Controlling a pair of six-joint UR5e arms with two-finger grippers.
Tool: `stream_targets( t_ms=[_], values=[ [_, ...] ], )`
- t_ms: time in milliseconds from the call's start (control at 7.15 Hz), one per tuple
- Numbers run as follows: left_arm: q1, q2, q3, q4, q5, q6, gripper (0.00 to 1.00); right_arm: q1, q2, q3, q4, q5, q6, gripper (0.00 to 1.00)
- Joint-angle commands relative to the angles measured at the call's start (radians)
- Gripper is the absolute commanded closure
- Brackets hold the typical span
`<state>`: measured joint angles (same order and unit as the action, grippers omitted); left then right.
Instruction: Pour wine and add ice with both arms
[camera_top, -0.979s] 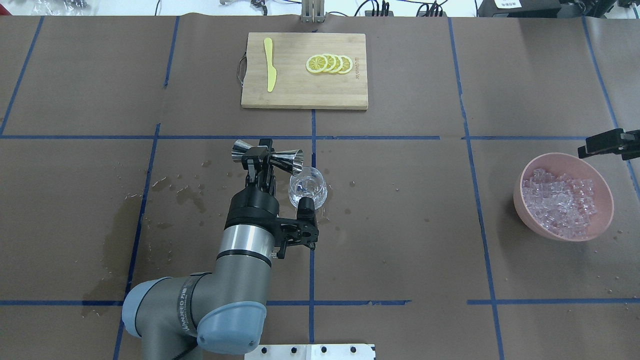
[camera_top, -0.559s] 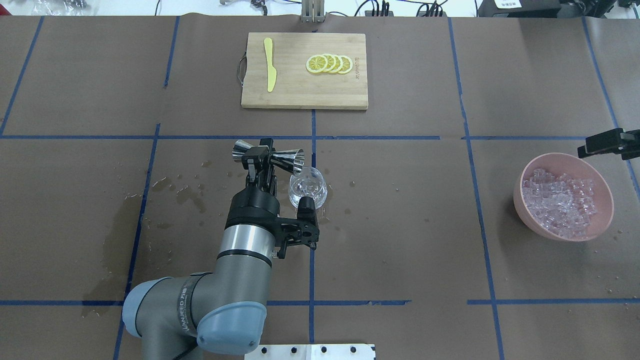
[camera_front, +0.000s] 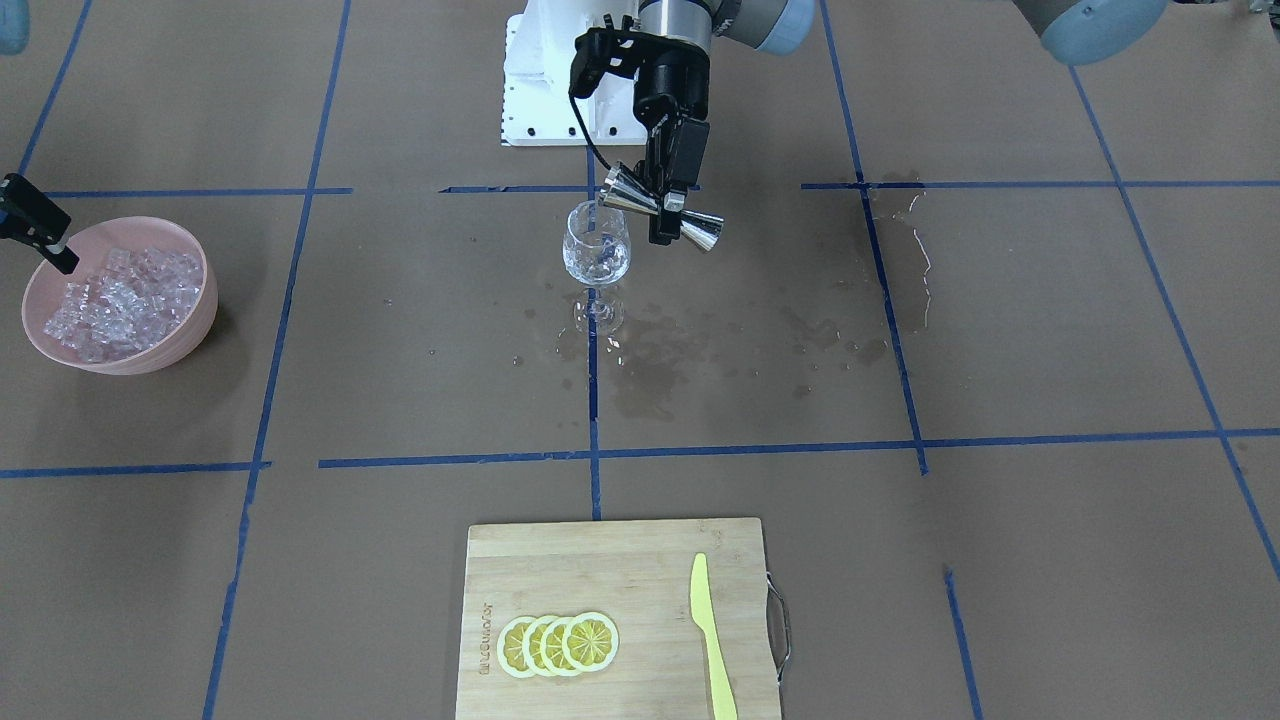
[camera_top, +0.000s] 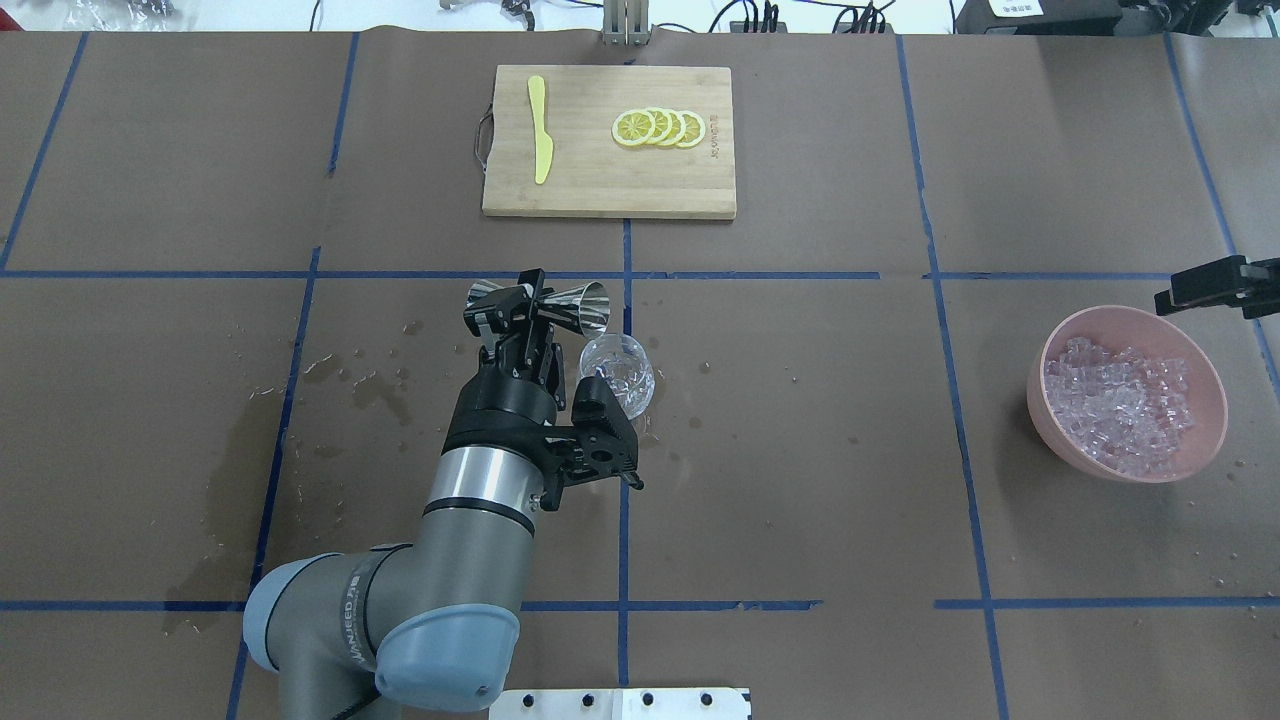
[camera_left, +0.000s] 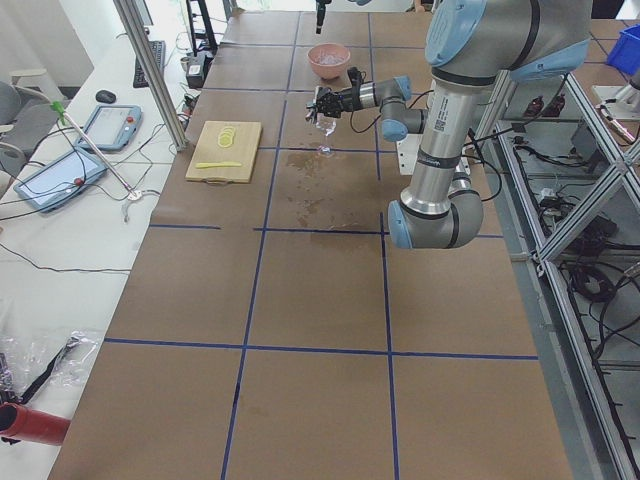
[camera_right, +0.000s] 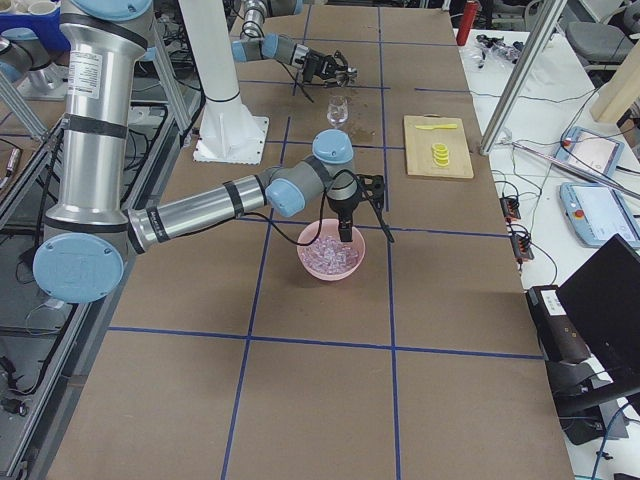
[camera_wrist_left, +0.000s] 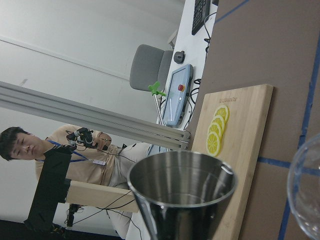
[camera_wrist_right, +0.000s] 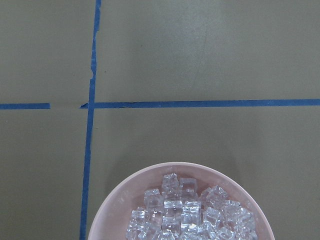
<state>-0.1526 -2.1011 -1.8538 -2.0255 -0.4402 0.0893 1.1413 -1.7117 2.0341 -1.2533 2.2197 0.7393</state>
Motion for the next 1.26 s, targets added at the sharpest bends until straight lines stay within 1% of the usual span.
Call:
stream_targets(
  t_ms=[0,140,420,699,839,979,1119],
  values=[
    [0.004,0.013,0.002,-0.071,0.000,-0.112,1.00,0.000,0.003,0.002,0.000,0.000,0.000,0.00],
    [0.004,0.030,0.002,-0.093,0.000,-0.175,1.00,0.000,0.007,0.002,0.000,0.000,0.000,0.00],
    [-0.002,0.045,0.002,-0.210,-0.003,-0.303,1.00,0.000,0.009,0.002,0.000,0.000,0.000,0.00],
    [-0.008,0.072,0.002,-0.214,-0.006,-0.559,1.00,-0.003,0.009,0.002,0.003,-0.009,0.000,0.00],
    [-0.009,0.073,-0.008,-0.216,-0.009,-0.644,1.00,-0.017,0.006,0.003,0.005,-0.030,0.002,0.00],
    [-0.009,0.096,-0.015,-0.248,-0.035,-0.769,1.00,-0.056,-0.003,0.003,0.035,-0.078,0.018,0.00],
    [-0.016,0.101,-0.018,-0.293,-0.093,-0.834,1.00,-0.107,-0.040,0.000,0.123,-0.128,0.082,0.00]
  ],
)
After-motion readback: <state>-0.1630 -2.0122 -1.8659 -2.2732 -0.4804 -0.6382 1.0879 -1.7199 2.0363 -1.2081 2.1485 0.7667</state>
